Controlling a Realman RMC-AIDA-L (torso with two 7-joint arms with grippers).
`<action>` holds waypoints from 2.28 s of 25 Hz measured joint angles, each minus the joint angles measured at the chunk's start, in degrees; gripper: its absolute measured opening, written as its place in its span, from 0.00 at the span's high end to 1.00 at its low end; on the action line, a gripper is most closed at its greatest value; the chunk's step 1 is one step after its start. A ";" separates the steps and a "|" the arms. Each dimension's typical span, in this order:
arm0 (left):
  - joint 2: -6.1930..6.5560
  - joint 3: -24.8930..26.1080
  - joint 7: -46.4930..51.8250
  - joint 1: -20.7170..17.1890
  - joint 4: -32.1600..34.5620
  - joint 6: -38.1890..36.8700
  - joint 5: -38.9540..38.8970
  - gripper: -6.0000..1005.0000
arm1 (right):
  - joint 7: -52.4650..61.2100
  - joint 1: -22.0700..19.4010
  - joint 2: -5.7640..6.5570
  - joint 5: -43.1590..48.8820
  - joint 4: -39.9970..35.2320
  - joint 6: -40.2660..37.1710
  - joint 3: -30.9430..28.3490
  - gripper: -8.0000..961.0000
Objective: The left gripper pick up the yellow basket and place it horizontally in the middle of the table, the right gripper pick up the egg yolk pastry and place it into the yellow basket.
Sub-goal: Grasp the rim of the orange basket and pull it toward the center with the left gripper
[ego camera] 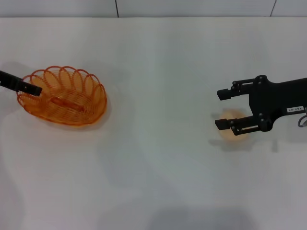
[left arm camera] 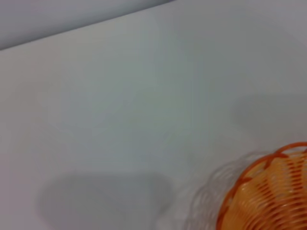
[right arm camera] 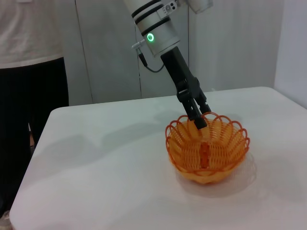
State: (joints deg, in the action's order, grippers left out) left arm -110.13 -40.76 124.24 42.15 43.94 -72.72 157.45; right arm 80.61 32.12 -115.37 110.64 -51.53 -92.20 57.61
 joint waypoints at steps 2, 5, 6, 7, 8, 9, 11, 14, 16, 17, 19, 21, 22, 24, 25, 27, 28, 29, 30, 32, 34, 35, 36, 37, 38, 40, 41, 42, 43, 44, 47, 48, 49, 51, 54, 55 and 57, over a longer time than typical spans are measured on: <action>-0.09 -0.01 -0.37 0.06 -0.31 0.32 -0.69 0.12 | -0.01 0.00 0.01 0.00 0.25 0.14 0.03 0.25; -0.28 -0.02 -0.57 -0.04 -0.43 0.71 -1.18 0.12 | -0.02 0.00 0.02 0.00 0.47 0.21 -0.10 0.25; -0.31 -0.02 -0.57 -0.14 -0.45 0.81 -1.24 0.12 | -0.02 -0.01 0.03 0.00 0.51 0.23 -0.12 0.25; -0.32 -0.02 -0.59 -0.31 -0.47 0.84 -1.31 0.12 | -0.02 -0.03 0.04 0.00 0.52 0.23 -0.14 0.25; -0.33 -0.02 -0.60 -0.41 -0.51 0.87 -1.32 0.12 | -0.02 -0.06 0.04 0.00 0.53 0.23 -0.15 0.25; -0.36 -0.02 -0.63 -0.53 -0.61 0.90 -1.36 0.12 | -0.02 -0.14 0.05 0.00 0.53 0.23 -0.18 0.25; -0.40 -0.02 -0.64 -0.60 -1.06 0.99 -1.40 0.12 | -0.02 -0.32 0.06 -0.02 0.55 0.26 -0.21 0.25; -0.43 -0.02 -0.62 -0.68 -1.37 1.17 -1.43 0.13 | -0.02 -0.58 0.09 -0.20 0.56 0.48 -0.22 0.25; -0.47 -0.02 -0.52 -0.80 -1.38 1.47 -1.46 0.13 | -0.02 -0.73 0.18 -0.37 0.56 0.66 -0.23 0.25; -0.49 -0.02 -0.44 -0.85 -1.39 1.61 -1.48 0.13 | -0.02 -0.79 0.20 -0.45 0.56 0.70 -0.26 0.25; -0.53 0.02 -0.37 -0.86 -1.46 1.68 -1.71 0.17 | -0.02 -0.90 0.26 -0.50 0.56 0.82 -0.36 0.25; -0.46 0.09 -0.33 -0.85 -1.70 1.69 -2.06 0.21 | -0.02 -0.91 0.32 -0.51 0.56 0.86 -0.41 0.25; -0.42 0.13 -0.32 -0.85 -1.84 1.73 -2.18 0.22 | -0.02 -0.92 0.32 -0.52 0.56 0.87 -0.41 0.25; -0.48 0.15 -0.31 -0.85 -1.90 1.95 -2.18 0.27 | -0.02 -0.92 0.33 -0.51 0.52 0.89 -0.41 0.25; -0.53 0.15 -0.29 -0.89 -1.91 2.11 -2.18 0.30 | -0.02 -0.92 0.32 -0.51 0.47 0.89 -0.41 0.25; -0.57 0.16 -0.25 -1.09 -1.92 2.36 -2.15 0.35 | -0.02 -0.93 0.33 -0.52 0.42 0.89 -0.40 0.25; -0.57 0.16 -0.24 -1.18 -1.92 2.41 -2.18 0.38 | -0.02 -0.93 0.34 -0.52 0.41 0.89 -0.40 0.25; -0.57 0.16 -0.23 -1.27 -1.92 2.44 -2.23 0.41 | -0.02 -0.93 0.36 -0.52 0.40 0.89 -0.40 0.25; -0.57 0.16 -0.23 -1.31 -1.93 2.46 -2.30 0.44 | -0.02 -0.93 0.38 -0.51 0.40 0.89 -0.40 0.25; -0.57 0.16 -0.22 -1.35 -1.93 2.50 -2.33 0.51 | -0.03 -0.93 0.39 -0.52 0.40 0.89 -0.40 0.25; -0.57 0.16 -0.21 -1.36 -1.93 2.50 -2.34 0.61 | -0.21 -0.93 0.40 -0.51 0.40 0.89 -0.39 0.25; -0.59 0.16 -0.21 -1.37 -1.93 2.50 -2.34 0.65 | -0.32 -0.93 0.41 -0.51 0.41 0.89 -0.40 0.25; -0.60 0.16 -0.21 -1.37 -1.93 2.50 -2.34 0.70 | -0.47 -0.93 0.41 -0.51 0.42 0.89 -0.39 0.25; -0.64 0.16 -0.21 -1.37 -1.92 2.48 -2.36 0.72 | -0.56 -0.93 0.41 -0.52 0.42 0.89 -0.39 0.25; -0.66 0.16 -0.20 -1.37 -1.91 2.40 -2.39 0.74 | -0.60 -0.93 0.41 -0.52 0.42 0.89 -0.39 0.25; -0.79 -0.05 -0.20 -1.35 -1.77 2.10 -2.44 0.79 | -0.62 -1.05 0.41 -0.52 0.44 0.86 -0.39 0.25; -0.95 -0.22 -0.21 -1.31 -1.63 1.95 -2.44 0.81 | -0.62 -1.16 0.41 -0.52 0.45 0.82 -0.39 0.25; -1.13 -0.31 -0.21 -1.28 -1.36 1.79 -2.44 0.83 | -0.63 -1.22 0.41 -0.52 0.45 0.77 -0.39 0.25; -1.24 -0.35 -0.20 -1.26 -1.14 1.60 -2.44 0.84 | -0.63 -1.25 0.41 -0.51 0.44 0.72 -0.39 0.25; -1.54 -0.30 -0.20 -1.26 -0.45 1.04 -2.44 0.84 | -0.63 -1.29 0.41 -0.52 0.35 0.63 -0.39 0.25; -2.38 -0.10 0.32 -1.40 2.65 -2.02 -2.89 0.86 | -0.64 -1.43 0.38 -0.70 -0.01 0.45 -0.39 0.25; -2.85 -0.10 0.89 -1.48 4.23 -3.87 -3.40 0.86 | -0.64 -1.48 0.38 -0.89 -0.10 0.40 -0.39 0.25; -3.21 -0.12 1.32 -1.53 5.50 -5.14 -3.79 0.87 | -0.63 -1.55 0.39 -1.12 -0.16 0.37 -0.39 0.25; -4.39 -0.25 2.96 -1.63 9.24 -9.04 -5.09 0.87 | -0.63 -1.81 0.43 -1.45 -0.50 0.32 -0.39 0.25; -6.16 -0.35 6.23 -1.68 14.32 -14.45 -6.30 0.87 | -0.72 -2.69 0.43 -1.50 -1.87 0.29 -0.39 0.25; -6.61 -0.40 7.47 -1.67 15.62 -15.62 -6.66 0.88 | -0.75 -2.81 0.43 -1.50 -2.09 0.29 -0.39 0.25; -7.55 -0.43 10.37 -1.67 17.90 -17.54 -7.41 0.89 | -0.84 -2.95 0.43 -1.51 -2.41 0.28 -0.54 0.25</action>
State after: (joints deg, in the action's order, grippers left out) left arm -117.68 -41.20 134.60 40.47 61.83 -90.25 150.04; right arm 79.77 29.18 -114.94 109.12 -53.94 -91.93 57.08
